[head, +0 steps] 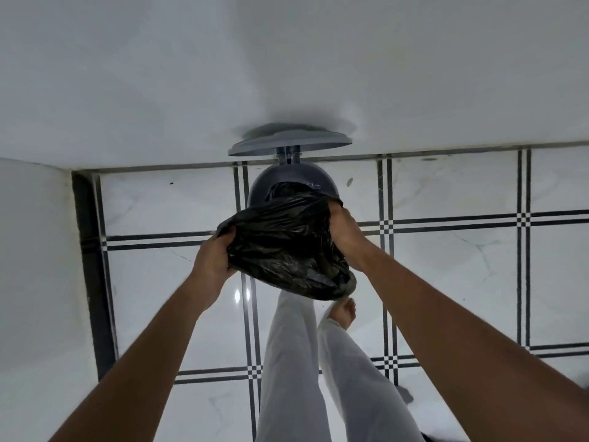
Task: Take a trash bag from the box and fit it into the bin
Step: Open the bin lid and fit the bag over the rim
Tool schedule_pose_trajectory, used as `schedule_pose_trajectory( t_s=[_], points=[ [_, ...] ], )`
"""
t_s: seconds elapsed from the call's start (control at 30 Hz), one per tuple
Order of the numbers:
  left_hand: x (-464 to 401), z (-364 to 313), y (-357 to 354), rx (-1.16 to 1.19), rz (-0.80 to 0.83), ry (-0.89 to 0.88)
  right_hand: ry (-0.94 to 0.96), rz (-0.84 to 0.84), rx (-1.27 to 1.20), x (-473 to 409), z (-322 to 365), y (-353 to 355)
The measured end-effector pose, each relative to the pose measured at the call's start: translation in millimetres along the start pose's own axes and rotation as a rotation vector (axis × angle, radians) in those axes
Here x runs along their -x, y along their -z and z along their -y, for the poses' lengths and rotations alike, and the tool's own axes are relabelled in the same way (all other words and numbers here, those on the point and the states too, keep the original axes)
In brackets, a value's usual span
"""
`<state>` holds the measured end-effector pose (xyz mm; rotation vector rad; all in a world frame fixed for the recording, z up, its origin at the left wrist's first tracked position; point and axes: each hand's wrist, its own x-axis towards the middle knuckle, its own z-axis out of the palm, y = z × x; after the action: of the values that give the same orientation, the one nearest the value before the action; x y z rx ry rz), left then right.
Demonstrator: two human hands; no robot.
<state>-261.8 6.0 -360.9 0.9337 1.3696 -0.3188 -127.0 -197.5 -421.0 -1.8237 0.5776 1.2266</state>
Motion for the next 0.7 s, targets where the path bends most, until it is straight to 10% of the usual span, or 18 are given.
schedule_pose_trajectory(
  t_s=[0.7],
  points=[
    [-250.8,-13.8,-13.3,-0.057,-0.032,-0.121,0.193,-0.192,0.038,-195.0,-20.2,-49.0]
  ],
)
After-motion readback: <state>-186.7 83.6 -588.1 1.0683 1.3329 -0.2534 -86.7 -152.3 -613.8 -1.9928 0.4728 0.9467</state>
